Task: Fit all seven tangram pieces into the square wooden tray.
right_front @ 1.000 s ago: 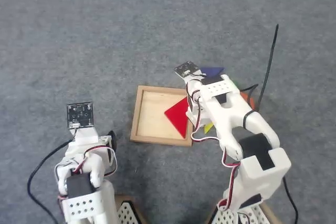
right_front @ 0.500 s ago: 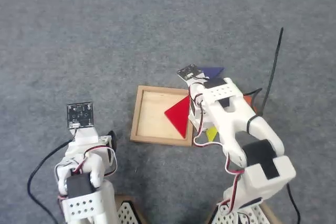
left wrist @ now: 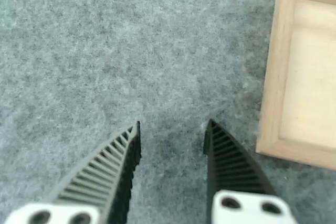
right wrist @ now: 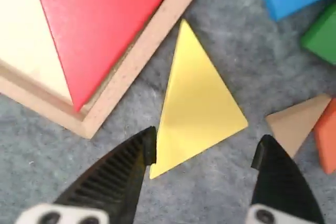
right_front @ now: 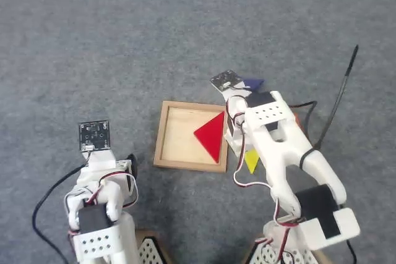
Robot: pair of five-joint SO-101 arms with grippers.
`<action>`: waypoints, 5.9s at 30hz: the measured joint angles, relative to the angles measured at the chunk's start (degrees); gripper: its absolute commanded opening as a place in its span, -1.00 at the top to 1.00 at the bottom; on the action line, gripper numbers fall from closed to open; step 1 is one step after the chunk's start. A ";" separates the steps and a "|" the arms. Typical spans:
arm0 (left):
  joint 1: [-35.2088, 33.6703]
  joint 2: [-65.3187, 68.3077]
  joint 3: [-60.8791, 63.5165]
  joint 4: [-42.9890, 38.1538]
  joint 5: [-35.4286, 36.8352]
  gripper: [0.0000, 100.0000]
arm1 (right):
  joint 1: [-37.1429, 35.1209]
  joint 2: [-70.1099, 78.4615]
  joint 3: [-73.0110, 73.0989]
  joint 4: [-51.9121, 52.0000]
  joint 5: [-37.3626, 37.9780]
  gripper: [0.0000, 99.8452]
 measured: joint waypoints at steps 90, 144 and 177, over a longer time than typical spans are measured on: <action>0.00 0.00 0.00 0.00 0.00 0.63 | 2.20 10.64 0.26 -14.42 13.80 0.08; -0.09 0.00 0.00 0.00 0.00 0.63 | 0.53 11.78 -1.32 -11.78 13.80 0.46; -0.09 0.00 0.00 0.00 0.00 0.63 | 0.53 0.70 2.64 -8.79 9.67 0.71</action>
